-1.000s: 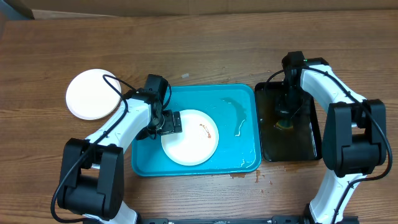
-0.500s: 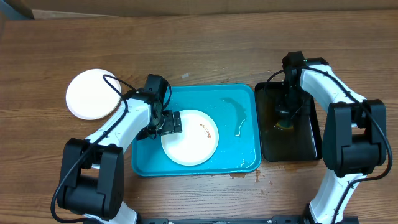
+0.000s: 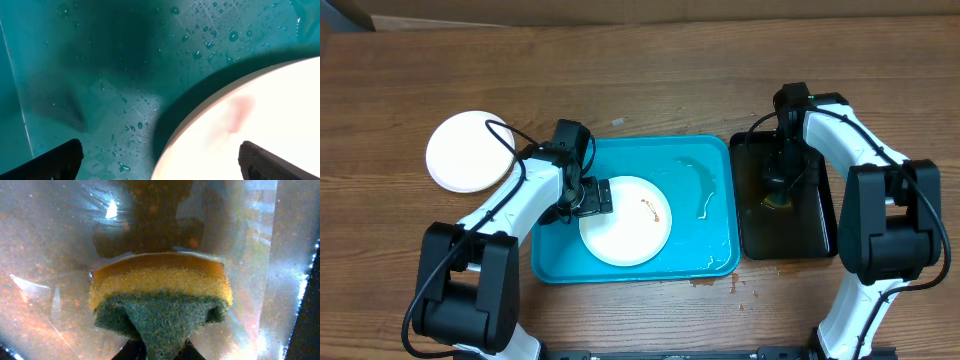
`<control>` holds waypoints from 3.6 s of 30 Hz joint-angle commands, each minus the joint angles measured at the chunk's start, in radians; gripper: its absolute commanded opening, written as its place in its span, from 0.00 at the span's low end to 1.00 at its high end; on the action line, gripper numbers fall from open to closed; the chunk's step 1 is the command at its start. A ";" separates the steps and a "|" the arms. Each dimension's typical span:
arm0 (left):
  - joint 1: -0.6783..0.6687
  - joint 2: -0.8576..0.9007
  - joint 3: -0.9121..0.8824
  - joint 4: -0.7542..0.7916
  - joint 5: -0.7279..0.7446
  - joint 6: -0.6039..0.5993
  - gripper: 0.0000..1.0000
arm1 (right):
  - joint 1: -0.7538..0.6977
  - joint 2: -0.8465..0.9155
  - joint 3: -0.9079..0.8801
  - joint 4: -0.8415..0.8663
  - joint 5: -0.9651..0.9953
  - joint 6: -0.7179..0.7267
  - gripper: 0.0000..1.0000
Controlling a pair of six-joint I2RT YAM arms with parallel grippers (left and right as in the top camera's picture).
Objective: Clean dirty plates on tray and stack at the side
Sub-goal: 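Grasp the yellow-green sponge with the right gripper and dip it in water, then carry the sponge with the right gripper onto the white plate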
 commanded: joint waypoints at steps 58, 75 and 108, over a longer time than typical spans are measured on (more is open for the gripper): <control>-0.002 0.003 0.015 0.008 0.076 -0.069 0.21 | -0.014 -0.015 0.041 -0.011 -0.023 -0.006 0.04; -0.002 0.003 -0.010 0.000 0.077 -0.095 0.33 | -0.002 -0.154 0.093 -0.103 0.090 0.045 0.04; -0.001 0.003 -0.010 0.037 0.079 -0.095 0.11 | 0.658 -0.051 0.151 0.164 0.225 -0.132 0.04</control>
